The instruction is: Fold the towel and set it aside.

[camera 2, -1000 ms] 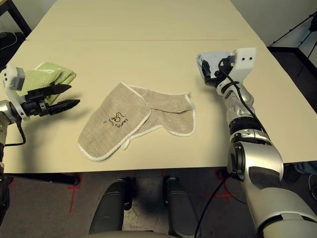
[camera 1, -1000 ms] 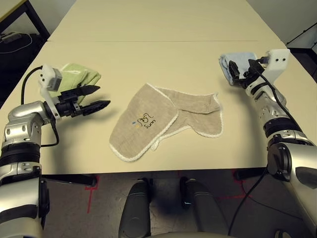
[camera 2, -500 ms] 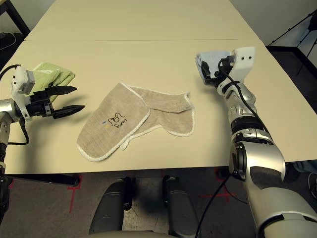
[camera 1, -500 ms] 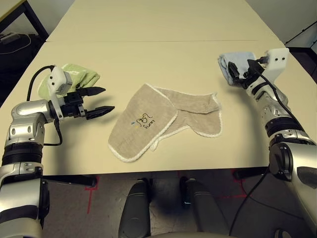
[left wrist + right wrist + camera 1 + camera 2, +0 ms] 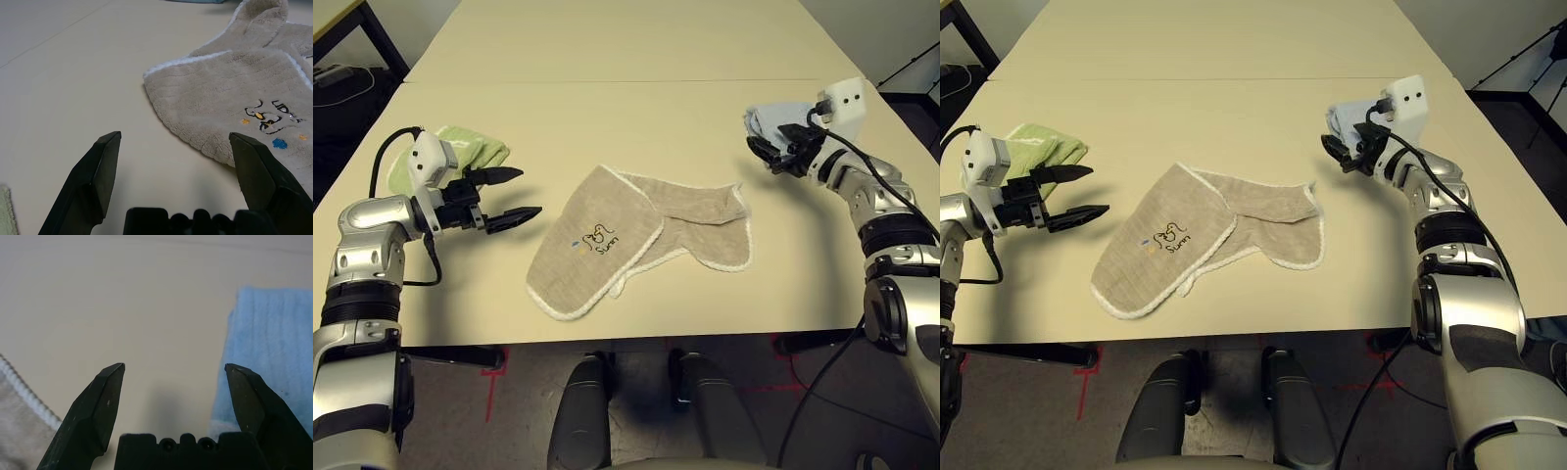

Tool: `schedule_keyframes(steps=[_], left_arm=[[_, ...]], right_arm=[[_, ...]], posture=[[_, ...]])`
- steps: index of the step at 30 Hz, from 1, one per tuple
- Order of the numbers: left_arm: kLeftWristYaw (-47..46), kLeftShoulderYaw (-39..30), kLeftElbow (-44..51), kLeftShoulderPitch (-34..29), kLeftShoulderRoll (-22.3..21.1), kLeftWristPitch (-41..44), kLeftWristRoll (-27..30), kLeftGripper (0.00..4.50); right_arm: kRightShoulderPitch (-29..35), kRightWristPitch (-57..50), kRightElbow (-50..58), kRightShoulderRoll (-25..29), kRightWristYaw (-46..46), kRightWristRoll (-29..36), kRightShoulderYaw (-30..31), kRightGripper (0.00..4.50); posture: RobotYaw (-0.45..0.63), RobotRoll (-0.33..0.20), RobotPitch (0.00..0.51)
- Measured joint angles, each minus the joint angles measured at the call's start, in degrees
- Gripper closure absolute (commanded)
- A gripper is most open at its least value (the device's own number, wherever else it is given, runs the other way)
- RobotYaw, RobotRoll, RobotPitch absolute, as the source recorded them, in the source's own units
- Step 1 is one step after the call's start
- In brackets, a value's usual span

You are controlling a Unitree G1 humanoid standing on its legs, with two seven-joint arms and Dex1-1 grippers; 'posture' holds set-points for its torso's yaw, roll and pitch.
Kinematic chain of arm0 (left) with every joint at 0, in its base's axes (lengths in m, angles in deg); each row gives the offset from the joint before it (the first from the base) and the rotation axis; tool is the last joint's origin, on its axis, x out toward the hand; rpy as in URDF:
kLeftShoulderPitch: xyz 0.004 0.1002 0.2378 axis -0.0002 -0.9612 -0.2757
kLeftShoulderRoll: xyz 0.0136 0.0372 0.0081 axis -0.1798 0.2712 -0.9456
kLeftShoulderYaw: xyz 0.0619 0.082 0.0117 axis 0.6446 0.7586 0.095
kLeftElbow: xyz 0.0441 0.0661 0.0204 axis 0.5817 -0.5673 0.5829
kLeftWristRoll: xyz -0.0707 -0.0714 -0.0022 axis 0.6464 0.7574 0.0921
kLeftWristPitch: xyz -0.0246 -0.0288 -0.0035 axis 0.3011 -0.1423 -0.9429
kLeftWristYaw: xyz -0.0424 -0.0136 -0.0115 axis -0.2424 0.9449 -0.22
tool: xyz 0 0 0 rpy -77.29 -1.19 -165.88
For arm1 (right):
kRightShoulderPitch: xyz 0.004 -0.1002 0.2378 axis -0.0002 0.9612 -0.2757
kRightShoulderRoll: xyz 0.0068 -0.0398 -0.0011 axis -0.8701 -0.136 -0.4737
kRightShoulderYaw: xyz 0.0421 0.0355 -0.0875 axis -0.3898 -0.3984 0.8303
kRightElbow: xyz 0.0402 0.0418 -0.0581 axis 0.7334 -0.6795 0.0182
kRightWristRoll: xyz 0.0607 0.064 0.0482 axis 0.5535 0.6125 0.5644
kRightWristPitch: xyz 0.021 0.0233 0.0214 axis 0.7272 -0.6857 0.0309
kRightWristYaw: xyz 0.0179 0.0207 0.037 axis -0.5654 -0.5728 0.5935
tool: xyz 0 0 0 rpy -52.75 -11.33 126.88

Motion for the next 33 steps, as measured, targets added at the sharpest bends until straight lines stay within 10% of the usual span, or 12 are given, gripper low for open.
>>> schedule_keyframes(steps=[33], left_arm=[[0.7, 1.6, 0.4, 0.0, 1.1, 0.4, 0.0, 0.02]], right_arm=[[-9.8, -66.4, 18.4, 1.0, -9.2, 8.8, 0.7, 0.0]], posture=[[0.07, 0.0, 0.214]])
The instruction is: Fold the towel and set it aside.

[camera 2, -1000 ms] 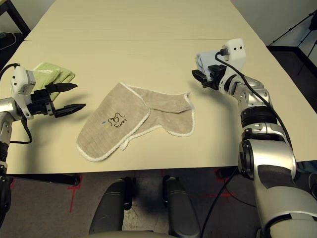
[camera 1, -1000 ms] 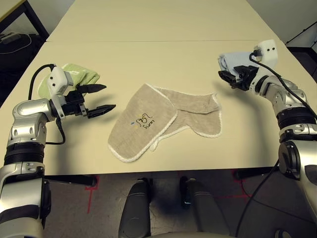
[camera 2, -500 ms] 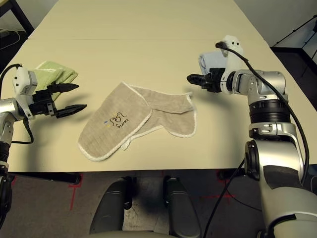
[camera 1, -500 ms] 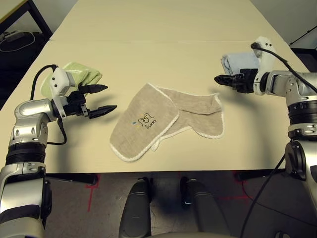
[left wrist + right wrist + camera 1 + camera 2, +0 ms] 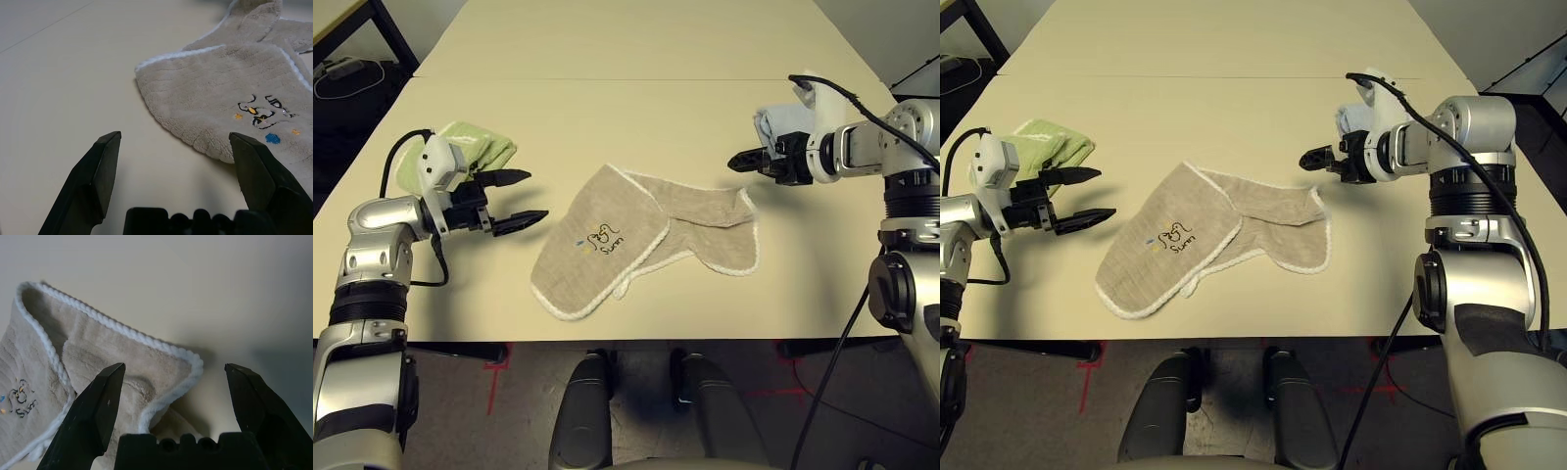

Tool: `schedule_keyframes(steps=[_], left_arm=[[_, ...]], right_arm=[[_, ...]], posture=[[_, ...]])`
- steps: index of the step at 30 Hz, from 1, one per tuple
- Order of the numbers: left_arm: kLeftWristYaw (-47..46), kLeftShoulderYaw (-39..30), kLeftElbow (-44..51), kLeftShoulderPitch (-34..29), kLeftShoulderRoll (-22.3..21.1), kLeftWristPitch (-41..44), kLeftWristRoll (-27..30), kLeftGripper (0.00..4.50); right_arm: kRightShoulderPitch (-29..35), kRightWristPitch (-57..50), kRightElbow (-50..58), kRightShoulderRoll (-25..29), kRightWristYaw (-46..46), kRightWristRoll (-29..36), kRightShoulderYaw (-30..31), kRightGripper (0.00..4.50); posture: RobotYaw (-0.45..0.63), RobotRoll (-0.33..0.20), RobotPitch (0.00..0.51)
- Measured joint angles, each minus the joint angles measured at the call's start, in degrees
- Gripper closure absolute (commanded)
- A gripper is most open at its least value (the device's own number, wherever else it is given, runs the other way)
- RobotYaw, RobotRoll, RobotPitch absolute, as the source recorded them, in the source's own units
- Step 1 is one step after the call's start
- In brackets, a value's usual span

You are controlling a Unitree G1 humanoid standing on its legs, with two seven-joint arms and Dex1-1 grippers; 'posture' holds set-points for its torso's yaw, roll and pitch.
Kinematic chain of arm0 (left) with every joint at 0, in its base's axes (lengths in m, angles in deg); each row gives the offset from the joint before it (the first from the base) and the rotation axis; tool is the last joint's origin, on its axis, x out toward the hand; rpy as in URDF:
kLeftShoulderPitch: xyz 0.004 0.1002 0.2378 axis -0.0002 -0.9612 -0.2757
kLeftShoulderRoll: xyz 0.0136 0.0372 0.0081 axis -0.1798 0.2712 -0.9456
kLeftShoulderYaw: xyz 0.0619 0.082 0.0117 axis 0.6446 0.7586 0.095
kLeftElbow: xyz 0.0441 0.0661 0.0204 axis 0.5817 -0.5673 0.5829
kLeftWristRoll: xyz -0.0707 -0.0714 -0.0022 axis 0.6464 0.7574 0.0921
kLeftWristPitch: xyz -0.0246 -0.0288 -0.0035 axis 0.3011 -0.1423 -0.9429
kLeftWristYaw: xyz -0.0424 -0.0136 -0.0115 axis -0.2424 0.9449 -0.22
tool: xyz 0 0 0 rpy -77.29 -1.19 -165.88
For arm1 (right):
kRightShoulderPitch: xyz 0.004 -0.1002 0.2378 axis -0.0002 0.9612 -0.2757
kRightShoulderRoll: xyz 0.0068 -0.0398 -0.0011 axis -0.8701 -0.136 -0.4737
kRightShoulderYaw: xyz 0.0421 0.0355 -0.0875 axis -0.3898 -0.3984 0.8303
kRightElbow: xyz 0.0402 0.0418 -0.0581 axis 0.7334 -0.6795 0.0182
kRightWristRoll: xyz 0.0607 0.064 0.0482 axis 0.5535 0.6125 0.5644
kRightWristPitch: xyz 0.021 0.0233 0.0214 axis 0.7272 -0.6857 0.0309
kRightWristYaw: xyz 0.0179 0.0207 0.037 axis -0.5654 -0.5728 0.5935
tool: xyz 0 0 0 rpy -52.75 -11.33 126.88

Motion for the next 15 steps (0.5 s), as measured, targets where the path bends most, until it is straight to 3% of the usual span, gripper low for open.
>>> schedule_keyframes(steps=[15], left_arm=[[0.2, 0.0, 0.0, 0.1, 0.0, 0.1, 0.0, 0.02]], right_arm=[[-0.3, -1.0, -5.0, -3.3, -2.9, 0.4, -2.4, 0.0]], posture=[[0.09, 0.0, 0.215]])
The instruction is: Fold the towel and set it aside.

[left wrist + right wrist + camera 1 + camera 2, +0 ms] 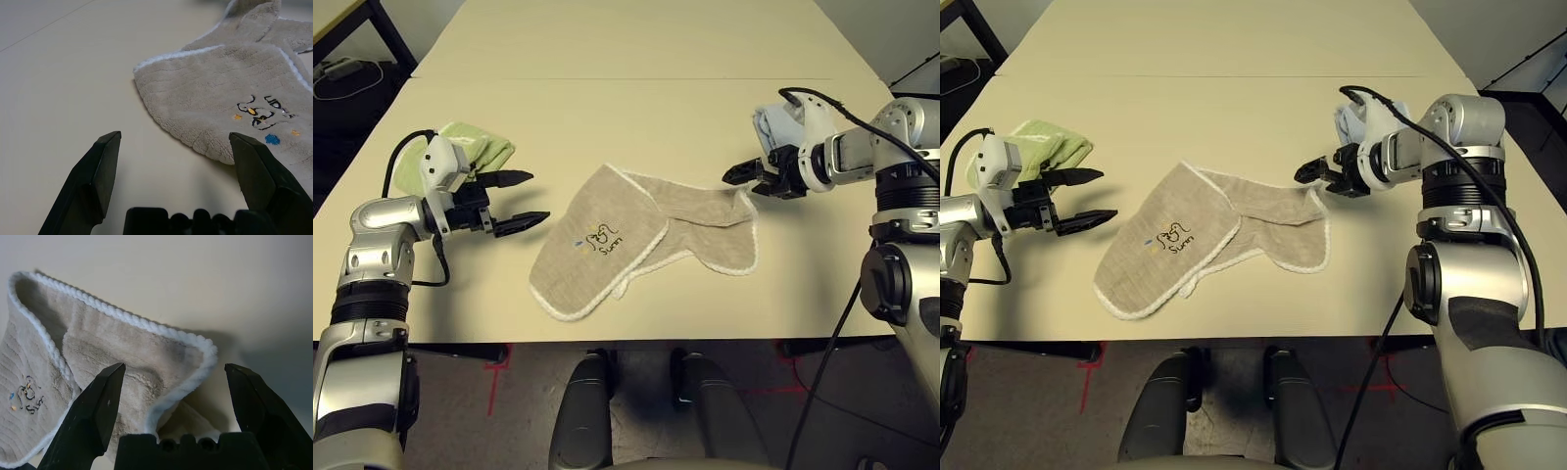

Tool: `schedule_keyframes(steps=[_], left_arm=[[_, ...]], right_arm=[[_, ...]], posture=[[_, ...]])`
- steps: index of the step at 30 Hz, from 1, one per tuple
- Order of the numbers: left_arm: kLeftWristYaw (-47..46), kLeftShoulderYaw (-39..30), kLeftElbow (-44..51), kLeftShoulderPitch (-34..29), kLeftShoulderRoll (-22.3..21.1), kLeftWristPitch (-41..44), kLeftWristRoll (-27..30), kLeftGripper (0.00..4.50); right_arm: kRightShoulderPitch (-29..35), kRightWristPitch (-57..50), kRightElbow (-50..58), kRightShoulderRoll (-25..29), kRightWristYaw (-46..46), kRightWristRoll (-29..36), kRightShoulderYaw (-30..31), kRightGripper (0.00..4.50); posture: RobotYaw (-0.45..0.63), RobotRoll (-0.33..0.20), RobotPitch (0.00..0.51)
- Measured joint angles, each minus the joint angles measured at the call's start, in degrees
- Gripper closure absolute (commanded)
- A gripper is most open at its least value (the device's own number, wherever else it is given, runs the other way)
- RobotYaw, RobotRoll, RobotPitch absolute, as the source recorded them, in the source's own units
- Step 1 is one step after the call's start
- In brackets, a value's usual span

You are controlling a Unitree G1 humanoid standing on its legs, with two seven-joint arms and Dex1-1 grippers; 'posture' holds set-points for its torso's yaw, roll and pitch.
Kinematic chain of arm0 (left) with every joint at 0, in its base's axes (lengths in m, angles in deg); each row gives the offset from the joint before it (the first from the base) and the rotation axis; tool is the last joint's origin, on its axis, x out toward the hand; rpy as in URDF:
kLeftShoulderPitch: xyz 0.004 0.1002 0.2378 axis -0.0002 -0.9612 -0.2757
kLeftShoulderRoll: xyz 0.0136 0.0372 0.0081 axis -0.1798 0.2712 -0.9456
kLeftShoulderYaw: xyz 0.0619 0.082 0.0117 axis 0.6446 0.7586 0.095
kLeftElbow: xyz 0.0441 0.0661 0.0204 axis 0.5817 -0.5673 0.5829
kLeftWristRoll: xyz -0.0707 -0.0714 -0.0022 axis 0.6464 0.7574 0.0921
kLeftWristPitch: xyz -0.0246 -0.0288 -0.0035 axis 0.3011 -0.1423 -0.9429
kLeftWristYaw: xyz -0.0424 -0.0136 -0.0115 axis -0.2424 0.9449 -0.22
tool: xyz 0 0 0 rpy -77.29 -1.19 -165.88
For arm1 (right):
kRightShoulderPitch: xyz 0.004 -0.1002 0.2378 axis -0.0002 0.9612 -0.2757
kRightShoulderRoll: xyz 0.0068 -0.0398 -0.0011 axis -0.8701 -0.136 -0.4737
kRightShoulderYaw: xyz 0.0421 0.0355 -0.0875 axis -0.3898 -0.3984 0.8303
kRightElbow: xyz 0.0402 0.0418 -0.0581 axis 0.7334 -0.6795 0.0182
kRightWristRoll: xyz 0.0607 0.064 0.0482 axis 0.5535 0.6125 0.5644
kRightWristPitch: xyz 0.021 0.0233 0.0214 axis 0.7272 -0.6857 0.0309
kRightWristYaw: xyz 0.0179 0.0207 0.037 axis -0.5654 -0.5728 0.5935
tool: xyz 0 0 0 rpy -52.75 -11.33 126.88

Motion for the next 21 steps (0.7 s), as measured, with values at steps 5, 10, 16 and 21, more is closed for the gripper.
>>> schedule_keyframes(steps=[5, 10, 16, 21], left_arm=[[-0.3, 0.0, 0.2, -0.4, 0.0, 0.2, 0.0, 0.0], [-0.5, 0.0, 0.6, -0.6, 0.0, 0.3, 0.0, 0.0], [-0.6, 0.0, 0.8, -0.8, 0.0, 0.4, 0.0, 0.0], [-0.7, 0.0, 1.1, -0.9, 0.0, 0.6, 0.0, 0.0]], right_arm=[[-0.1, 0.0, -0.4, -0.2, -0.1, 0.0, 0.0, 0.19], [-0.2, 0.0, -0.5, -0.2, -0.1, 0.1, 0.1, 1.64], [-0.2, 0.3, -0.4, -0.2, -0.1, 0.1, 0.2, 3.92], [-0.2, 1.6, -0.4, 0.0, 0.3, 0.1, 1.2, 4.47]], posture=[[0.09, 0.0, 0.216], [0.09, 0.0, 0.216], [0.09, 0.0, 0.217], [0.08, 0.0, 0.217]])
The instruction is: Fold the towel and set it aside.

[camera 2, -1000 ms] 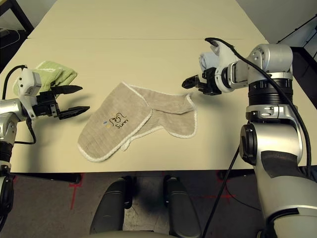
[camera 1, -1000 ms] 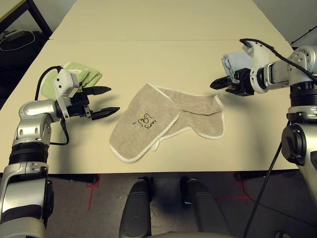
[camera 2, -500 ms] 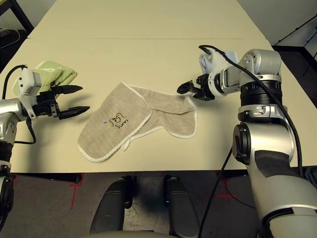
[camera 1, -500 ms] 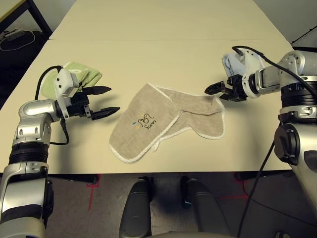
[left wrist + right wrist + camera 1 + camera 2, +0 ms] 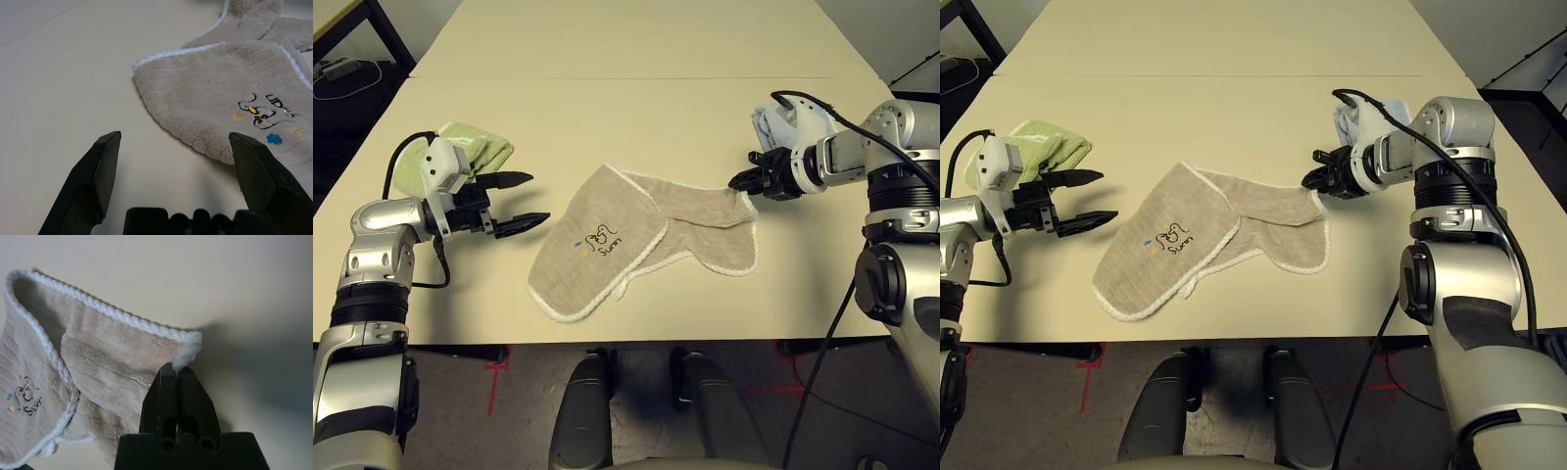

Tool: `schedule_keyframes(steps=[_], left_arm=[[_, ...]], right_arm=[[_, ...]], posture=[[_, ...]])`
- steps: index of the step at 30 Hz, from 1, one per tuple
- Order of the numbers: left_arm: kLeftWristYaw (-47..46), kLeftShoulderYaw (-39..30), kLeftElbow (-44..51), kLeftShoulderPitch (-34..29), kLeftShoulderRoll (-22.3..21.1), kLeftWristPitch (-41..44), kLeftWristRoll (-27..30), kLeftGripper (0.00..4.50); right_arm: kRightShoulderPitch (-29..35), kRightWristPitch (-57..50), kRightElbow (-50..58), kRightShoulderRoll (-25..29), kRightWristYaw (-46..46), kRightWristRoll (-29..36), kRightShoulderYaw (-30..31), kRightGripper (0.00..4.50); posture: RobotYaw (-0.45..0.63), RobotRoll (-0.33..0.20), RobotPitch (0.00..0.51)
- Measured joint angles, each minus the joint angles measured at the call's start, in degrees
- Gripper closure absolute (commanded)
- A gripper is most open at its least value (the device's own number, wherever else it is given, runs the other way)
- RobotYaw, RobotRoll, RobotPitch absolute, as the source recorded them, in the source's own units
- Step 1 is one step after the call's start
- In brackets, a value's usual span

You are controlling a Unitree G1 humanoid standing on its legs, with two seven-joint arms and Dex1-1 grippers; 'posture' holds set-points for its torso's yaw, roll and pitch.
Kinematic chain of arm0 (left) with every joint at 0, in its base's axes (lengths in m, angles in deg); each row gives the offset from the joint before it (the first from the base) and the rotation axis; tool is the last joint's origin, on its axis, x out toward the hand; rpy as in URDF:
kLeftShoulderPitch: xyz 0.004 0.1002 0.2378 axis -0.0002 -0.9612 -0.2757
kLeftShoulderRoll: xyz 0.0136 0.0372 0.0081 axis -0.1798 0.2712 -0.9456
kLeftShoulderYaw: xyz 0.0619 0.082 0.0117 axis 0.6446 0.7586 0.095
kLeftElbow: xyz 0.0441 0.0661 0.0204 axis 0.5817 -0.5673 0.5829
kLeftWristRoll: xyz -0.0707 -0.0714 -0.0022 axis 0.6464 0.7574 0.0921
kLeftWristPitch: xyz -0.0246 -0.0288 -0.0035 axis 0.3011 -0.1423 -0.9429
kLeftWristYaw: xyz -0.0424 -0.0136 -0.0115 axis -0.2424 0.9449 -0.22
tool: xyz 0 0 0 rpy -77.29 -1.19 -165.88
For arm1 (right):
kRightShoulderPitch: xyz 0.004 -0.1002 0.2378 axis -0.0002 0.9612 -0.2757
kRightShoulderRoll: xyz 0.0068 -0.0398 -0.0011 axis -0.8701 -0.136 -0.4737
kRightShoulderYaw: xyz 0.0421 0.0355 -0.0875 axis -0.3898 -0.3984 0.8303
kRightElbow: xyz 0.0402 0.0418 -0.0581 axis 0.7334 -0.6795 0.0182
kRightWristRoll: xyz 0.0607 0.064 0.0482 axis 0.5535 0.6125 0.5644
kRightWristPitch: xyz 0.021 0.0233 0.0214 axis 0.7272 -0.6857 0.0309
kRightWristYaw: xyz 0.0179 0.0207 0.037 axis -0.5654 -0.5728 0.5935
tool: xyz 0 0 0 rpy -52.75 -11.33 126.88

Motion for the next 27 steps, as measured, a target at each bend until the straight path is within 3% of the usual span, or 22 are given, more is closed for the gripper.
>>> schedule_keyframes(steps=[4, 11, 17, 23, 27], left_arm=[[0.0, 0.0, 0.9, -0.3, 0.0, 0.3, 0.0, 0.0], [-0.4, 0.0, 1.4, -0.6, 0.0, 1.4, 0.1, 0.0], [-1.5, 0.0, 2.2, -0.7, 0.0, 3.3, 0.2, 0.0], [-3.4, -0.1, 3.9, -0.6, 1.8, 4.9, 0.5, 0.0], [-4.3, -0.1, 4.1, -0.6, 2.4, 5.3, 0.5, 0.0]], right_arm=[[0.2, 4.1, 0.5, 1.4, 2.5, 0.5, 1.5, 4.47], [5.1, 21.8, 6.9, 3.5, 10.9, 0.5, 5.3, 4.47], [11.1, 46.9, 9.5, 3.6, 15.4, -3.7, 9.1, 4.47], [10.5, 68.5, 3.7, -0.2, 14.9, -8.6, 9.6, 4.47], [6.0, 79.5, -4.9, -3.1, 12.7, -11.2, 10.0, 4.47]], posture=[[0.08, 0.0, 0.214], [0.08, 0.0, 0.208], [0.08, 0.0, 0.206], [0.1, 0.0, 0.187], [0.1, 0.0, 0.177]])
